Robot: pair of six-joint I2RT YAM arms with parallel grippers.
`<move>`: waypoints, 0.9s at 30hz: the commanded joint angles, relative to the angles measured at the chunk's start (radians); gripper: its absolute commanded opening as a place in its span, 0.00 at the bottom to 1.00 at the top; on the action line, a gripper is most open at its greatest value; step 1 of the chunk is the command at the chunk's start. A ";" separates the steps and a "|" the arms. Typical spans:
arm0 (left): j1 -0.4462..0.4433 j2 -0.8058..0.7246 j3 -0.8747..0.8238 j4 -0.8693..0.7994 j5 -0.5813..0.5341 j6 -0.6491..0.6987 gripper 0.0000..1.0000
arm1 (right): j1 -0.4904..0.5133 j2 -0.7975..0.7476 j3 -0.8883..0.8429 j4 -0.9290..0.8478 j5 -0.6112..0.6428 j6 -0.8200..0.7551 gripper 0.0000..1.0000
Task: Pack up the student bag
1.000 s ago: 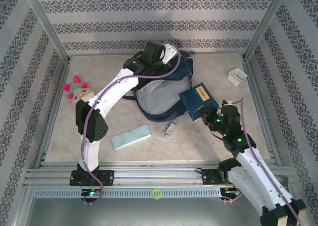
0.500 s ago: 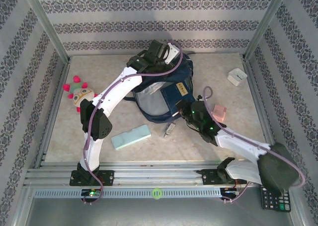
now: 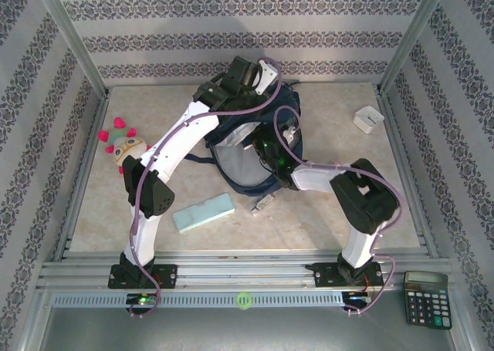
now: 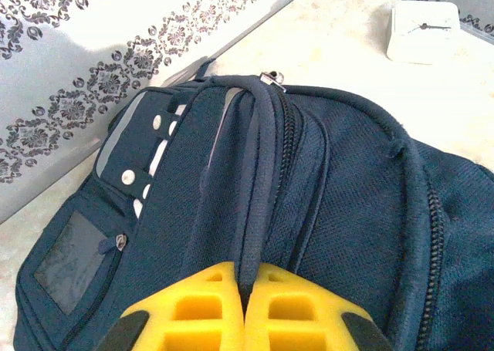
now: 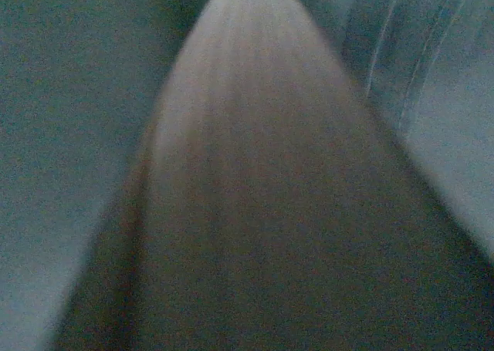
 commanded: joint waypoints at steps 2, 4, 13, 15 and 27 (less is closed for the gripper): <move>-0.006 -0.005 0.074 0.054 0.020 -0.033 0.00 | -0.036 0.113 0.113 0.080 -0.010 0.032 0.00; -0.007 -0.002 0.082 0.055 0.024 -0.034 0.00 | -0.047 0.155 0.145 0.072 -0.018 0.042 0.00; -0.008 0.011 0.104 0.040 0.023 -0.033 0.00 | -0.081 0.283 0.251 -0.039 -0.113 0.093 0.24; -0.007 0.016 0.103 0.042 0.018 -0.030 0.00 | -0.082 0.260 0.241 -0.091 -0.113 0.087 0.33; 0.007 0.035 0.101 0.031 -0.031 -0.021 0.00 | -0.123 0.107 0.069 -0.114 -0.237 0.060 0.62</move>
